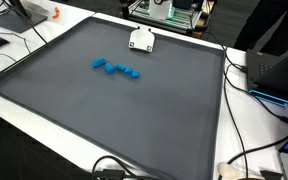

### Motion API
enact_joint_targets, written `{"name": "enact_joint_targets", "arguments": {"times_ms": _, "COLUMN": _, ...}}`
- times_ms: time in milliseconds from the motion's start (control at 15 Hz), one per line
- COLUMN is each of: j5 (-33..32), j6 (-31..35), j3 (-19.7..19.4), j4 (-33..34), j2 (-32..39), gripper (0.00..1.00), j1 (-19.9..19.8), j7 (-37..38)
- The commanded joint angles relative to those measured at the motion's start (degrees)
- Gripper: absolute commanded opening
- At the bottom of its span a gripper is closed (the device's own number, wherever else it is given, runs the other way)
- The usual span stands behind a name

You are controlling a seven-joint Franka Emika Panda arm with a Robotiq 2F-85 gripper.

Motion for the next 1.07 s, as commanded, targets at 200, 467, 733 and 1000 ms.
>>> {"name": "enact_joint_targets", "arguments": {"times_ms": 200, "j5": -10.2, "j6": -1.3, "j3": 2.9, "j4": 6.2, "j2": 0.8, "gripper": 1.00, "j1": 0.9, "j7": -8.9}}
{"name": "enact_joint_targets", "arguments": {"times_ms": 467, "j5": -14.0, "j6": 0.1, "j3": 3.7, "j4": 8.8, "j2": 2.1, "gripper": 1.00, "j1": 1.4, "j7": -15.3}}
{"name": "enact_joint_targets", "arguments": {"times_ms": 733, "j5": -15.9, "j6": 1.1, "j3": 3.9, "j4": 10.6, "j2": 3.5, "gripper": 1.00, "j1": 1.7, "j7": -20.4}}
{"name": "enact_joint_targets", "arguments": {"times_ms": 1000, "j5": -16.4, "j6": 2.0, "j3": 3.8, "j4": 11.9, "j2": 4.8, "gripper": 1.00, "j1": 2.2, "j7": -24.0}}
